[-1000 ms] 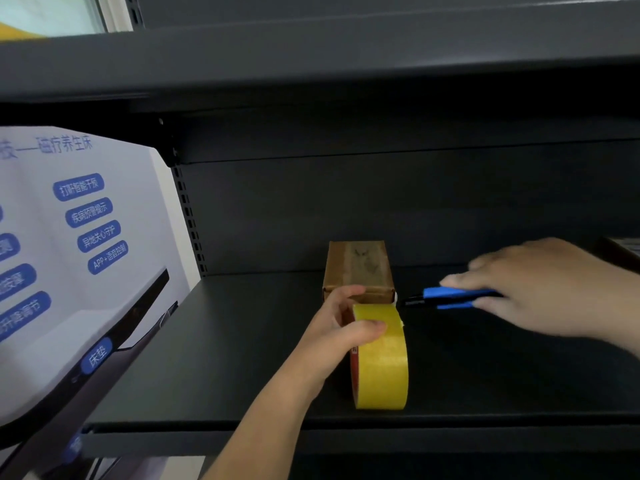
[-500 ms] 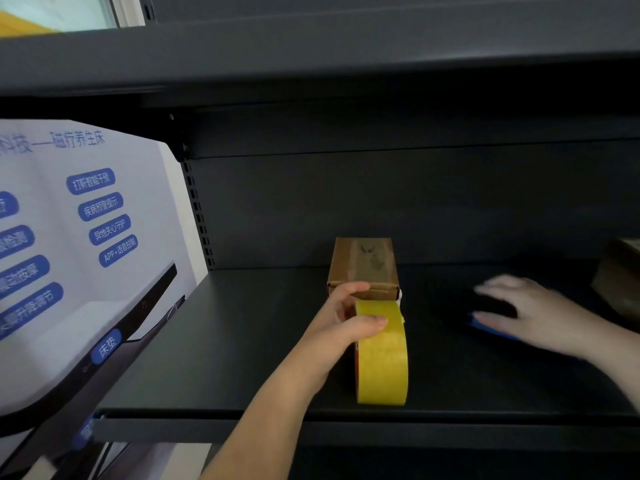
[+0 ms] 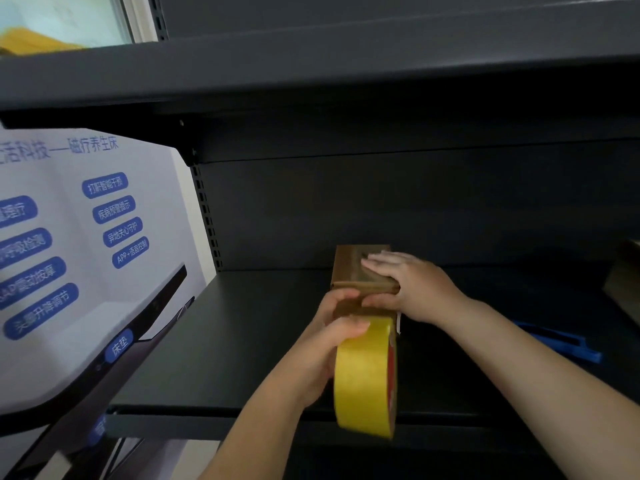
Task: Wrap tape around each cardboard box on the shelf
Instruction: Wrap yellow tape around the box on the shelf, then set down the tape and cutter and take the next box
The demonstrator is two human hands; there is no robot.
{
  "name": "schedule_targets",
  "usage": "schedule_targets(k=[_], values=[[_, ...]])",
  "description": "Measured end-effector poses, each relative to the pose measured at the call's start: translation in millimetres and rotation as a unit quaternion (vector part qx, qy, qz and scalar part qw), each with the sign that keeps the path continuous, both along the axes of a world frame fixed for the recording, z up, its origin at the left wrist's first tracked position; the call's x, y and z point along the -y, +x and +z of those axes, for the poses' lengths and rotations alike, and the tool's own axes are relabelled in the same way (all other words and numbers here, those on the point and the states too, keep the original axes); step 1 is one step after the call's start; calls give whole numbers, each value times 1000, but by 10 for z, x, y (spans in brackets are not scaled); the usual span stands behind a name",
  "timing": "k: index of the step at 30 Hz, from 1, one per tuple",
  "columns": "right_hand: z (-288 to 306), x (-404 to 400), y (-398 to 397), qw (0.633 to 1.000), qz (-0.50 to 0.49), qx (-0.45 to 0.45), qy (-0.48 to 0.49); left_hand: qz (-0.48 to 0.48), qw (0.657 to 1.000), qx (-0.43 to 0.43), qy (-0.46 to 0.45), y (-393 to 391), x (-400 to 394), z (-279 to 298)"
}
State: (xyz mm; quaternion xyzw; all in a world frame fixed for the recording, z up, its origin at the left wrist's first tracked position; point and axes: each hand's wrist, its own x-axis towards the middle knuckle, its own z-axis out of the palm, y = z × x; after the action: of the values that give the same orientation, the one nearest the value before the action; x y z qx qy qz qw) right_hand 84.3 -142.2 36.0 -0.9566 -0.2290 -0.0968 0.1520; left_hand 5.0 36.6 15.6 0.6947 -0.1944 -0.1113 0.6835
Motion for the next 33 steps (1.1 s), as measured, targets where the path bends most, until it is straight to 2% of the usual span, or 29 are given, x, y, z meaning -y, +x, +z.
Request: schedule_targets(k=[2,5,9,10,12,14,15,17,19,20,27,28,30,32,33], values=[[10,-22,-15,1000,-17,9,-12,-3,1000,2,0,-60,-61,-19],[22,-82,-128,999,-31,24,-34,30,996,-48,-62,-201,-227,13],[19,-261,-403,994,10,30,-102,97,986,-31,-135,-332,-471,190],[14,-276,-486,995,25,22,-92,104,985,-18,-133,-364,-515,228],[34,-153,-625,1000,12,21,-4,129,984,8,-119,-430,-586,291],[52,190,-691,993,-61,59,78,144,985,40,-91,-475,-628,343],[39,423,-719,988,-113,70,76,149,984,60,-73,-483,-631,347],[-45,902,-775,978,-208,17,-16,152,983,97,-37,-501,-573,347],[-178,1241,-817,959,-241,-98,-111,154,979,130,-10,-508,-449,337],[-231,1343,-830,954,-240,-124,-128,154,977,144,8,-518,-361,344],[-378,1680,-949,974,-176,41,-136,139,957,192,167,-558,602,467],[-382,1780,-1027,976,-175,76,-105,145,951,193,194,-543,764,464],[-292,2080,-1207,974,-171,149,26,171,935,183,251,-488,1134,456],[-131,2525,-1397,943,-168,239,157,200,919,159,299,-384,1568,429],[-53,2800,-1472,922,-183,284,190,211,913,144,318,-317,1800,412]])
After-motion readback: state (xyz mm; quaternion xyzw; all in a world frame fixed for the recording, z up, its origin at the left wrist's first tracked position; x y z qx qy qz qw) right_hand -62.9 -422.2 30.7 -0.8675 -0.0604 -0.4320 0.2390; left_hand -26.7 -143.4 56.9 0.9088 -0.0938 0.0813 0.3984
